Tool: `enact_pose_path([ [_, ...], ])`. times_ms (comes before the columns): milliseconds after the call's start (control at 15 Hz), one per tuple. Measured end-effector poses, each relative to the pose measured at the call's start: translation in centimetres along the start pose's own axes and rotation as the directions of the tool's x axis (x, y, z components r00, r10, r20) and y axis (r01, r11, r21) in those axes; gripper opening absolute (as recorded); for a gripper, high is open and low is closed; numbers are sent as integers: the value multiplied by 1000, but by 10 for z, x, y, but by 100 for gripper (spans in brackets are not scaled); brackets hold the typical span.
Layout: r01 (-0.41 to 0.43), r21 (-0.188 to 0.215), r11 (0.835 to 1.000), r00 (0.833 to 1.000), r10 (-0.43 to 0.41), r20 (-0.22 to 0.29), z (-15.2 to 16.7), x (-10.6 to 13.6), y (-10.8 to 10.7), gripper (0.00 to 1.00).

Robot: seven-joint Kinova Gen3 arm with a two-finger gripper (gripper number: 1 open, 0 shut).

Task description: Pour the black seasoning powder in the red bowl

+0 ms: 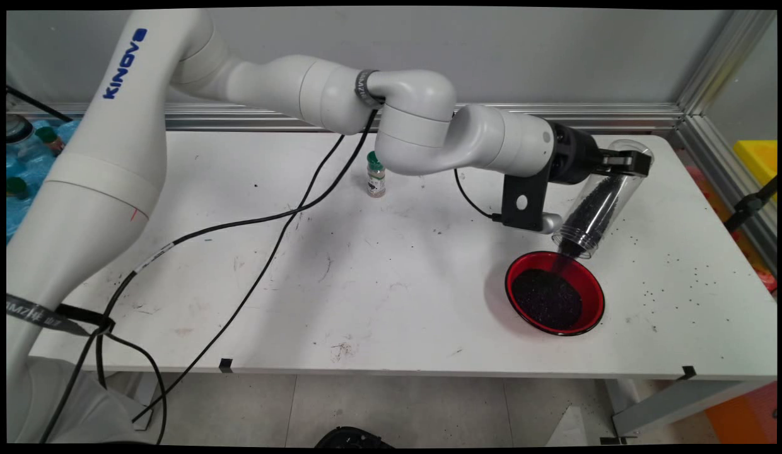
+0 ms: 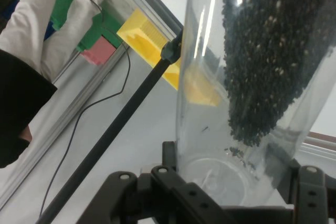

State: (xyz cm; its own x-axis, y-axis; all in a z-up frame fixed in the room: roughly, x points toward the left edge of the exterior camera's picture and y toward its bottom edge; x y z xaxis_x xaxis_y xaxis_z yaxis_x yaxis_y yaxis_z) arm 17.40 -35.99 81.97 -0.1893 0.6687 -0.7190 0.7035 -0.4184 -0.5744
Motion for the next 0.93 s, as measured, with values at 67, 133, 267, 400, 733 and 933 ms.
enact_pose_path([
  [67,0,0,1000,1000,0,0,0,0,0,0],
  [133,0,0,1000,1000,0,1,0,0,0,0],
  [267,0,0,1000,1000,0,2,0,1,-1,0],
  [400,-2,0,1000,1000,2,3,0,1,-1,0],
  [733,-18,1,1000,1000,18,3,1,1,-2,0],
  [933,-30,1,1000,1000,30,3,1,1,-3,0],
])
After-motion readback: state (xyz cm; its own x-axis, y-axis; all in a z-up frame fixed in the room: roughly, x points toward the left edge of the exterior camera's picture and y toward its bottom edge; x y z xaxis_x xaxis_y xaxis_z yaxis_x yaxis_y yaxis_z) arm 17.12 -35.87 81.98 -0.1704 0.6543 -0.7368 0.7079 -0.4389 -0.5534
